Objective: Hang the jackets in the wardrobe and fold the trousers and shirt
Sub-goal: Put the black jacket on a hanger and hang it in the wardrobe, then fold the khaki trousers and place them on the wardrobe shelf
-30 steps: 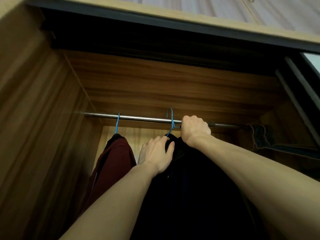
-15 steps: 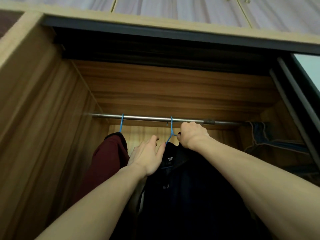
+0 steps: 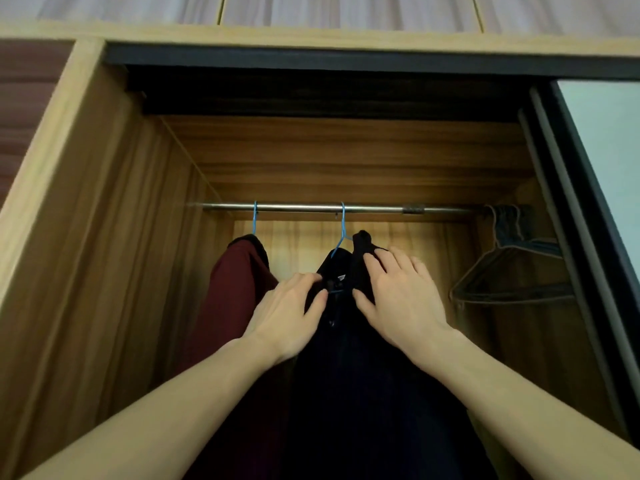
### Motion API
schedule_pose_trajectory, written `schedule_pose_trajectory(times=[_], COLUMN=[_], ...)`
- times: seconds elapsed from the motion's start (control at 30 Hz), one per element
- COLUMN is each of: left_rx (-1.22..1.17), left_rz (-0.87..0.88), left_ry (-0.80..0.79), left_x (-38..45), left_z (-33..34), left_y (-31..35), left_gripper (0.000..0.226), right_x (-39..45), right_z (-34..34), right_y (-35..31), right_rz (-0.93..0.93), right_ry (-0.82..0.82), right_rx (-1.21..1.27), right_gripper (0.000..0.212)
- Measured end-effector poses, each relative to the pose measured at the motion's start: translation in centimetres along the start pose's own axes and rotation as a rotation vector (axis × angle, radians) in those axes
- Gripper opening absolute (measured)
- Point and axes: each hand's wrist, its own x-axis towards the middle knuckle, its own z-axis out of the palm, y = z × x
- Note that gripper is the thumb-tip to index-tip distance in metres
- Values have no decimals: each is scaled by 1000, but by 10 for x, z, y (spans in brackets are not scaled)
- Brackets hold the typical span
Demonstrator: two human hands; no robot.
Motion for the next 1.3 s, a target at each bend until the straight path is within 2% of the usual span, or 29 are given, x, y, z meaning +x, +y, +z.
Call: schedule_pose_trajectory(times=[0.13, 0.27, 0.43, 0.63, 0.77, 0.93, 1.17, 1.3], left_rx=[182, 117, 93, -115, -248, -396, -577, -713], left_rz=[124, 184, 234, 321, 330, 394, 374, 351], left_ry=[9, 55, 21, 29, -48, -123, -231, -280], left_x=[-47, -99, -181, -285, -344, -403, -453, -470], left_z=[-1, 1, 6, 15, 16, 27, 39, 43], left_y=[-1, 2, 1, 6, 21, 39, 84, 124], left_gripper=[48, 52, 59, 55, 55, 53, 53, 53], right_x=[-65, -127, -194, -300, -377, -450, -515, -549], right_z=[-6, -22, -45, -65, -87, -122, -187, -222], right_y=[-4, -10, -31, -72, -94, -113, -107, -110], right_rz=[18, 43, 118, 214, 257, 321, 531, 723], right_ry=[25, 50, 23, -53, -213, -286, -403, -376], right_rx=[43, 42, -1, -73, -157, -233, -328, -378], right_gripper=[69, 69, 69, 65, 68, 70, 74, 72])
